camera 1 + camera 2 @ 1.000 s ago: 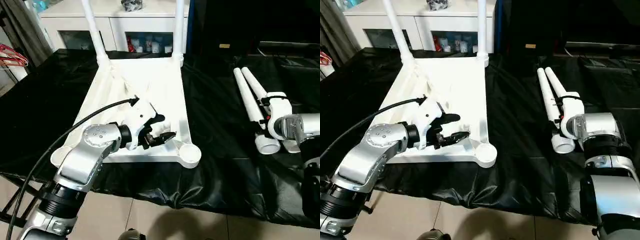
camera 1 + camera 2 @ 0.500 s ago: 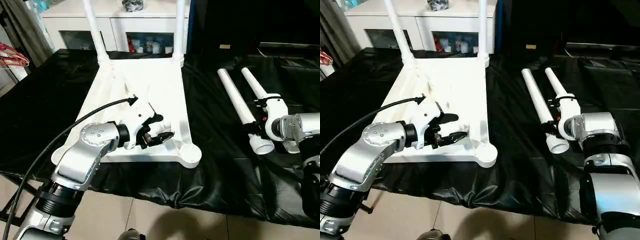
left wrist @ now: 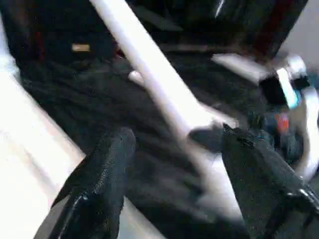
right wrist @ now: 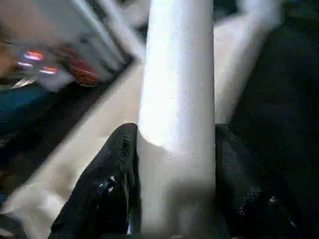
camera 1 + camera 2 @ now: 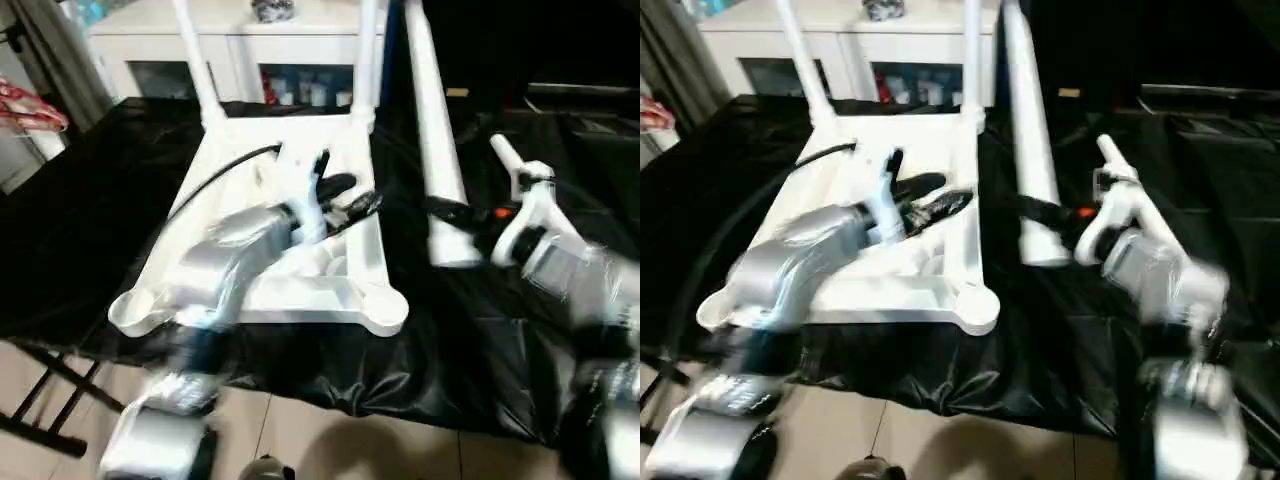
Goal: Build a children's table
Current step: Pick table leg
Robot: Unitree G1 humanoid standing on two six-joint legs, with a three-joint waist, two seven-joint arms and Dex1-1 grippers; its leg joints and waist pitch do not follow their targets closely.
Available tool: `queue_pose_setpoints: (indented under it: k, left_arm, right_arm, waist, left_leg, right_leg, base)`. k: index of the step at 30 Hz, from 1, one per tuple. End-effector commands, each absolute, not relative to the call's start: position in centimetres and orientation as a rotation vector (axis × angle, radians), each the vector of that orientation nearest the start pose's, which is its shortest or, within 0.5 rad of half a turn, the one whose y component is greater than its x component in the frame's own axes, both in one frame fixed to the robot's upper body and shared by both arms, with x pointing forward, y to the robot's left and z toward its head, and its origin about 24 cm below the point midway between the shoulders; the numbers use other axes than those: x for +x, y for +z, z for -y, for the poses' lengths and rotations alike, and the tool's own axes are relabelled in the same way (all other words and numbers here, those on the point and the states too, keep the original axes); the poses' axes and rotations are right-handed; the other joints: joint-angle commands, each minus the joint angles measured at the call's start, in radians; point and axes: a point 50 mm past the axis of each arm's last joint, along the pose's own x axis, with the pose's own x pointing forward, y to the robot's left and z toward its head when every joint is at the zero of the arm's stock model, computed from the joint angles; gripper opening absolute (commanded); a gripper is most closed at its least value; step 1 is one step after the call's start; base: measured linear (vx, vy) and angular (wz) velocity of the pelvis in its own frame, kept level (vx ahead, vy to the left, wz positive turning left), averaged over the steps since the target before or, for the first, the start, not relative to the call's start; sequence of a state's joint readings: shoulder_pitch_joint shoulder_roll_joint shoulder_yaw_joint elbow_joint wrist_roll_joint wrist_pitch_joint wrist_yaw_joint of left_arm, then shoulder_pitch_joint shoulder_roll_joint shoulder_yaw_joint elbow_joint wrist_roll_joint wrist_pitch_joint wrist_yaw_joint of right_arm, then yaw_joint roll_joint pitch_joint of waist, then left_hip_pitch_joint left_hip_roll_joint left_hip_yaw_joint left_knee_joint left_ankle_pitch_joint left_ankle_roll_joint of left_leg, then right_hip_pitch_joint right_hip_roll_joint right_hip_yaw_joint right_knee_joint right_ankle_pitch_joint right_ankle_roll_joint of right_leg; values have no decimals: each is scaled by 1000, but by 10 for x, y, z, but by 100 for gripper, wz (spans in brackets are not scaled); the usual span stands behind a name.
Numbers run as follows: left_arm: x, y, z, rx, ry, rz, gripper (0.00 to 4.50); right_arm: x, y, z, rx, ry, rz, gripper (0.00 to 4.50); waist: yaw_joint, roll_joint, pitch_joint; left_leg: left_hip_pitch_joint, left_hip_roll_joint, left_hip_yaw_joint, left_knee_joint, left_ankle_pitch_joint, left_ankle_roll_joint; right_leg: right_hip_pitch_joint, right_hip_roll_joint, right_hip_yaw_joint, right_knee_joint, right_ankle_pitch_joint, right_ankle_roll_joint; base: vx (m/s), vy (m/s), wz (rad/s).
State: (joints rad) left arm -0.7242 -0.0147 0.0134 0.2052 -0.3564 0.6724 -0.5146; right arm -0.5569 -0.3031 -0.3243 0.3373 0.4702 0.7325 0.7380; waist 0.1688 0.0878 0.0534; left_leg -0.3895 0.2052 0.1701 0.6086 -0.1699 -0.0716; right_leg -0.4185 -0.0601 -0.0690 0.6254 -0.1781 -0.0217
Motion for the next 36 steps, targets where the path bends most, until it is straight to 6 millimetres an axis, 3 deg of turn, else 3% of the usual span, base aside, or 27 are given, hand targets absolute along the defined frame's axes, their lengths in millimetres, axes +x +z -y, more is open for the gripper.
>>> queue_pose_setpoints:
  k: [1, 2, 4, 6, 10, 11, 15, 16, 23, 27, 29, 30, 32, 34, 35, 36]
  left_arm:
    - [347, 159, -51, -368, -842, -164, 322]
    - [349, 160, -50, -396, -837, -164, 322]
    - [352, 166, -45, -464, -856, -164, 322]
    - [353, 171, -41, -505, -876, -160, 322]
    - [353, 175, -38, -551, -903, -170, 322]
    - [352, 176, -37, -560, -912, -175, 322]
    - [350, 178, -36, -595, -938, -175, 303]
    - [350, 179, -36, -599, -937, -170, 288]
    - [350, 181, -42, -603, -923, -152, 233]
    - [352, 179, -45, -593, -881, -151, 208]
    - [353, 179, -45, -591, -870, -150, 201]
    - [353, 179, -45, -592, -871, -149, 199]
    - [352, 181, -44, -598, -874, -146, 197]
    - [352, 182, -42, -595, -891, -140, 196]
    - [352, 182, -42, -593, -895, -140, 195]
    - [351, 181, -42, -584, -912, -135, 195]
  right_arm:
    - [326, 122, 194, 486, 731, -158, 190]
    - [323, 122, 192, 492, 755, -151, 190]
    - [313, 126, 180, 507, 843, -128, 190]
    - [305, 127, 171, 502, 910, -119, 190]
    - [300, 127, 163, 488, 956, -112, 190]
    - [299, 127, 161, 484, 968, -118, 190]
    - [296, 124, 156, 465, 983, -136, 190]
    - [296, 125, 155, 469, 984, -135, 190]
    - [297, 125, 152, 470, 991, -134, 190]
    - [298, 124, 149, 463, 989, -135, 190]
    - [297, 124, 148, 462, 989, -135, 190]
    - [297, 125, 148, 461, 990, -135, 190]
    - [296, 126, 147, 458, 994, -133, 190]
    - [295, 128, 149, 454, 991, -137, 190]
    - [295, 128, 149, 452, 988, -139, 225]
    - [294, 128, 149, 474, 1009, -147, 225]
  waist:
    - [6, -37, -86]
    - [6, -38, -84]
    - [9, -38, -82]
    - [8, -39, -81]
    - [9, -36, -80]
    - [7, -44, -79]
    - [8, -43, -79]
    - [9, -47, -78]
    - [10, -47, -80]
    - [9, -43, -82]
    - [8, -42, -83]
    - [8, -36, -82]
    - [7, -40, -81]
    - [7, -38, -82]
    - [7, -38, -82]
    - [7, -37, -82]
  left_leg:
    - [7, 7, -3, -46, -89, 80]
    - [1, 5, -5, -48, -82, 82]
    - [6, 4, -3, -48, -92, 79]
    - [3, 5, -6, -52, -92, 82]
    - [4, 7, -6, -53, -97, 72]
    - [3, 6, -6, -54, -96, 71]
    - [4, 7, -6, -54, -98, 63]
    - [3, 7, -6, -55, -95, 64]
    - [2, 9, -8, -57, -78, 65]
    - [2, 11, -8, -56, -65, 70]
    - [2, 10, -8, -55, -67, 71]
    - [3, 10, -8, -55, -72, 70]
    - [2, 9, -8, -56, -78, 67]
    - [2, 9, -7, -55, -76, 66]
    - [3, 10, -8, -56, -75, 65]
    - [2, 10, -8, -56, -75, 65]
  right_leg:
    - [68, -66, 34, -83, -214, -152]
    - [69, -66, 33, -87, -236, -138]
    - [65, -65, 35, -92, -266, -122]
    - [66, -65, 33, -93, -274, -112]
    - [63, -69, 35, -96, -290, -110]
    - [64, -68, 35, -96, -290, -108]
    - [62, -70, 36, -98, -306, -100]
    - [63, -70, 36, -97, -303, -96]
    - [64, -71, 37, -92, -250, -106]
    - [65, -72, 36, -88, -197, -129]
    - [66, -72, 36, -88, -199, -129]
    - [64, -72, 36, -90, -207, -129]
    - [66, -71, 36, -91, -216, -125]
    - [66, -71, 36, -92, -216, -122]
    - [66, -70, 36, -92, -210, -122]
    - [66, -70, 36, -91, -209, -122]
  base:
    - [0, 0, 0]
    - [0, 0, 0]
    - [0, 0, 0]
    - [0, 0, 0]
    - [0, 0, 0]
    - [0, 0, 0]
    - [0, 0, 0]
    - [0, 0, 0]
    - [0, 0, 0]
    - [0, 0, 0]
    - [0, 0, 0]
    - [0, 0, 0]
    - [0, 0, 0]
    - [0, 0, 0]
    - [0, 0, 0]
    - [0, 0, 0]
